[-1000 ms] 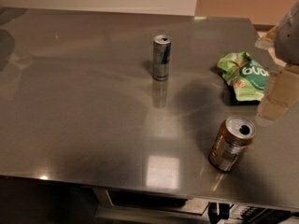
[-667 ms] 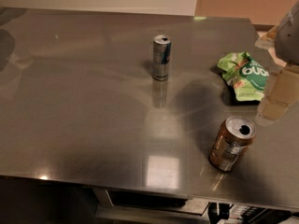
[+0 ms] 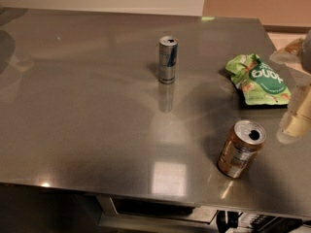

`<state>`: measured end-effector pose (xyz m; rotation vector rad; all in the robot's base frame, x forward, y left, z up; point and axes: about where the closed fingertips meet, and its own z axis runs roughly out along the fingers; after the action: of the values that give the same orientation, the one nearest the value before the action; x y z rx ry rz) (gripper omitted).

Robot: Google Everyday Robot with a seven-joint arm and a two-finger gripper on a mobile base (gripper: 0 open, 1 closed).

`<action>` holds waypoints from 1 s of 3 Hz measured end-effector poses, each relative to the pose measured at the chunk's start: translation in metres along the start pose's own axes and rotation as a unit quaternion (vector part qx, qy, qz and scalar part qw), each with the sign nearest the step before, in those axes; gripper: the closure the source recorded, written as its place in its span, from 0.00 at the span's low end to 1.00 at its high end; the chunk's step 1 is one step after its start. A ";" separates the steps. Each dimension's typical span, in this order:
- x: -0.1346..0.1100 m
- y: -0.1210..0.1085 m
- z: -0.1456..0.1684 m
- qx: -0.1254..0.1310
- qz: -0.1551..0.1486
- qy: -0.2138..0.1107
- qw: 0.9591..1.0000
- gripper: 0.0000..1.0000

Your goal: Knock orange can over

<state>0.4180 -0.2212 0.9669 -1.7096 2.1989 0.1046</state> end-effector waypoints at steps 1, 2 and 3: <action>0.003 0.024 0.009 -0.019 -0.007 -0.027 0.999 0.00; 0.004 0.044 0.026 -0.035 -0.009 -0.047 0.998 0.00; 0.005 0.057 0.045 -0.046 -0.003 -0.067 0.997 0.00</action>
Offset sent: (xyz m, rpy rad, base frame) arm -0.0574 0.0234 -0.0626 0.1541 0.0754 0.0802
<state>0.3730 -0.1984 0.9147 -1.7042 2.1214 0.3154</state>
